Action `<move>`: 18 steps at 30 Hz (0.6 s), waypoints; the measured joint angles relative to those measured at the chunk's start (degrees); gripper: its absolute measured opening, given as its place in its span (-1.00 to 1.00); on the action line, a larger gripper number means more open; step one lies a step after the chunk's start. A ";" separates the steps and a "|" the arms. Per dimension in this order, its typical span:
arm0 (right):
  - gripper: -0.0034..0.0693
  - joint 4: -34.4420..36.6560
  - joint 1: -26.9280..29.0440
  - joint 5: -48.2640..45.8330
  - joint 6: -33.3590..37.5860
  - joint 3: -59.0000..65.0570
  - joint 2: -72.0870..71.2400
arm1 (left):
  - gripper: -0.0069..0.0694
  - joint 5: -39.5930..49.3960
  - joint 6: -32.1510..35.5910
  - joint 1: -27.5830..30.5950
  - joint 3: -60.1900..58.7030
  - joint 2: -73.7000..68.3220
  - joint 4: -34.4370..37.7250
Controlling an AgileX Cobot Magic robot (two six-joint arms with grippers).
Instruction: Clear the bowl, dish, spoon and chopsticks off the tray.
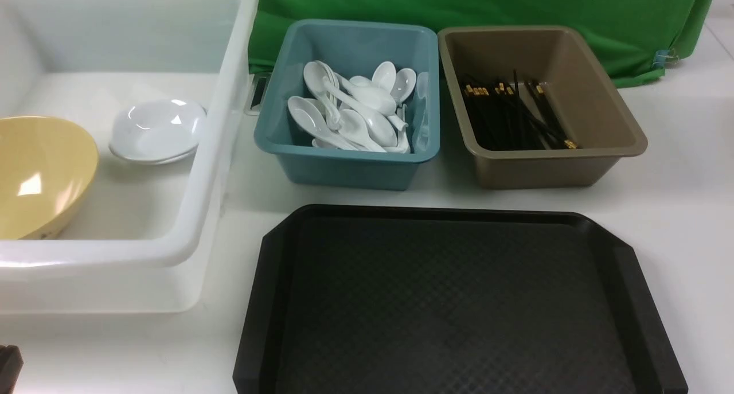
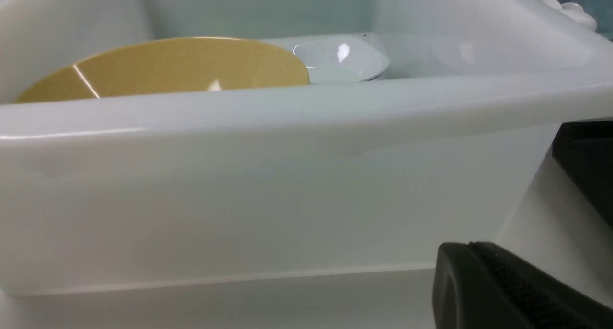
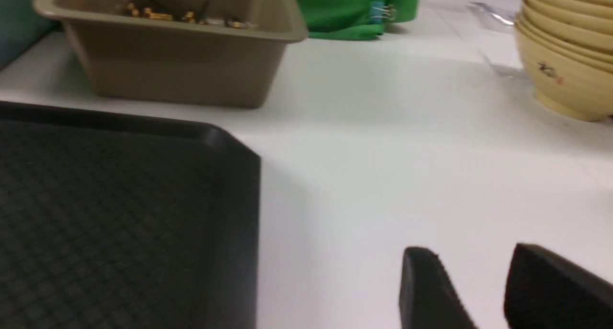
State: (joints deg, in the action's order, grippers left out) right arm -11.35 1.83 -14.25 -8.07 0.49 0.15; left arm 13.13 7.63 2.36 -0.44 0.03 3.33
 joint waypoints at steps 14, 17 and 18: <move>-0.24 0.06 -0.63 0.00 -1.31 0.00 0.00 | -0.81 0.00 0.06 0.00 0.00 0.00 0.00; -0.24 0.06 -0.63 0.00 -1.31 0.00 0.00 | -0.81 0.00 0.06 0.00 0.00 0.00 0.00; -0.24 0.06 -0.63 0.00 -1.31 0.00 0.00 | -0.81 0.00 0.06 0.00 0.00 0.00 0.00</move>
State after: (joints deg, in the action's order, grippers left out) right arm -11.28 1.21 -14.25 -9.37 0.49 0.15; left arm 13.13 7.68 2.36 -0.44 0.03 3.33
